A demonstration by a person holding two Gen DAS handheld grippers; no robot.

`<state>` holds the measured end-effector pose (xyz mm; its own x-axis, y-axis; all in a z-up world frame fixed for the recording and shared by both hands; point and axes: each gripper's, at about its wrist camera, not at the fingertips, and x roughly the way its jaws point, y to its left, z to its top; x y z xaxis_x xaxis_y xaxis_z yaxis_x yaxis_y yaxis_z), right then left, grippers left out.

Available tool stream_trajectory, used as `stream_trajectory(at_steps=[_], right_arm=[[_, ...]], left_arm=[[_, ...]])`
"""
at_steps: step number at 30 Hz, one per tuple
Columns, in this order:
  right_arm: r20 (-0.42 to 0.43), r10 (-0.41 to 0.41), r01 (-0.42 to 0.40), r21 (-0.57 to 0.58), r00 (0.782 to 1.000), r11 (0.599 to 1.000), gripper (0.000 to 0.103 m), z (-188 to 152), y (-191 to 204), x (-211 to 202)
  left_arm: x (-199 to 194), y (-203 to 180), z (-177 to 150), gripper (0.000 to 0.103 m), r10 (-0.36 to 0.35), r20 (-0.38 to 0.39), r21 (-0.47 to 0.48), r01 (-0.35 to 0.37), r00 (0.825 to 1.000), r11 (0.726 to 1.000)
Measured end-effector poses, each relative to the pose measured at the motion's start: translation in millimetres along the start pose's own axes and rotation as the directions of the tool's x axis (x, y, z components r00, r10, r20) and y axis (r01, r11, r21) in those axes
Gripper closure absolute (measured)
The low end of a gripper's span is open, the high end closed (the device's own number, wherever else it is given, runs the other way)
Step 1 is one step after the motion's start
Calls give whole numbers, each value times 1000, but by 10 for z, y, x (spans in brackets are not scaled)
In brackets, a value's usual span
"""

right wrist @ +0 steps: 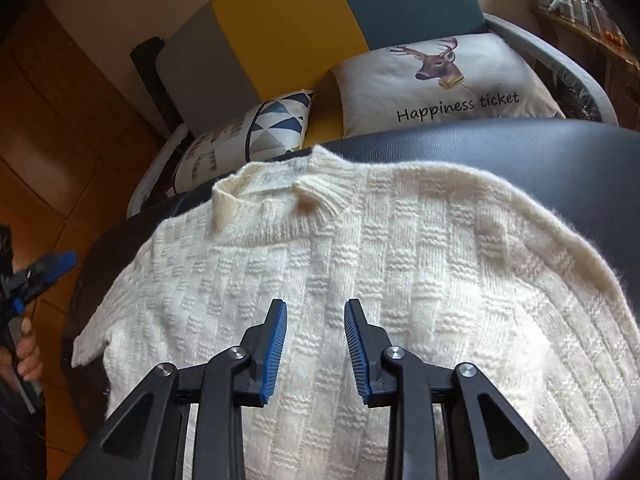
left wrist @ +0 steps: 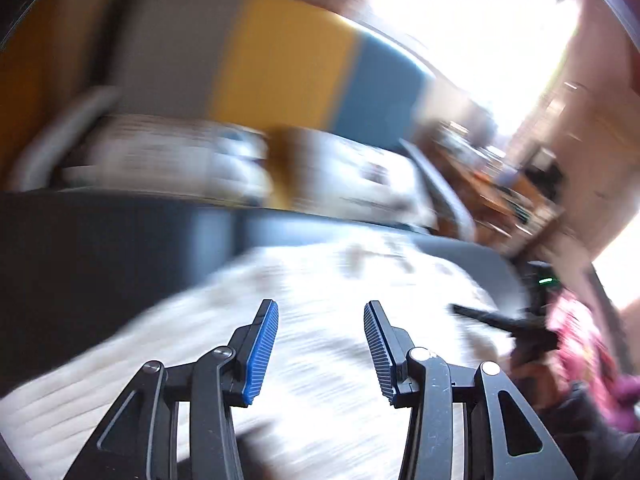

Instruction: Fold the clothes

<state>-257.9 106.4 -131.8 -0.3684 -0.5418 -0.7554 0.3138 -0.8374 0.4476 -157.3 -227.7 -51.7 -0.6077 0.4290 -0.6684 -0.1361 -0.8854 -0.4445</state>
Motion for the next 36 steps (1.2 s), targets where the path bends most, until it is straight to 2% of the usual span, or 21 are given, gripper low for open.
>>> stream_trajectory(at_steps=[3, 7, 10, 16, 17, 18, 19, 22, 23, 24, 27, 28, 32, 34, 36], right_arm=[[-4, 19, -19, -56, 1000, 998, 73, -152, -22, 77], [30, 117, -116, -41, 993, 992, 73, -189, -167, 83], [47, 189, -189, -4, 981, 982, 73, -202, -279, 80], [55, 200, -200, -11, 978, 980, 73, -218, -269, 95], [56, 201, -201, -11, 978, 980, 73, -221, -266, 98], [56, 202, -201, -12, 978, 979, 73, -223, -263, 101], [57, 202, -202, -12, 978, 979, 73, -226, -260, 103], [61, 194, -193, -20, 979, 981, 73, -250, -239, 103], [62, 190, -189, -23, 980, 982, 73, -254, -234, 104], [62, 187, -186, -25, 980, 982, 73, -258, -229, 105], [64, 171, -169, -32, 983, 985, 73, -270, -204, 106], [64, 165, -163, -36, 984, 986, 73, -271, -195, 107], [66, 156, -153, -41, 986, 987, 73, -279, -178, 110], [67, 160, -158, -36, 985, 987, 73, -279, -189, 106], [70, 172, -171, -26, 983, 985, 73, -275, -221, 90]], left_arm=[[725, -485, 310, 57, -89, -96, 17, 91, 991, 996], [1489, -891, 550, 57, -83, -200, 9, 86, 976, 996], [1839, -919, 545, 57, -81, -256, -40, 73, 963, 997], [2420, -840, 580, 61, -141, -362, -123, 102, 921, 987], [2491, -865, 592, 66, -150, -373, -112, 116, 916, 987], [2612, -911, 611, 87, -147, -382, -86, 123, 913, 989], [2655, -981, 626, 100, -153, -375, -58, 141, 914, 988], [2554, -1255, 703, 100, -192, -274, 43, 211, 942, 976], [2555, -1298, 741, 100, -176, -242, 71, 199, 954, 977], [2623, -1263, 771, 101, -122, -236, 76, 144, 964, 987], [2880, -1171, 700, 101, 1, -279, 115, 32, 960, 993], [2918, -1167, 676, 101, 18, -283, 126, 19, 959, 992], [2843, -1187, 664, 100, 4, -279, 111, 28, 960, 993], [2709, -1151, 698, 96, -19, -272, 74, 41, 962, 996], [2450, -1047, 749, 93, -54, -217, 20, 60, 975, 998]])
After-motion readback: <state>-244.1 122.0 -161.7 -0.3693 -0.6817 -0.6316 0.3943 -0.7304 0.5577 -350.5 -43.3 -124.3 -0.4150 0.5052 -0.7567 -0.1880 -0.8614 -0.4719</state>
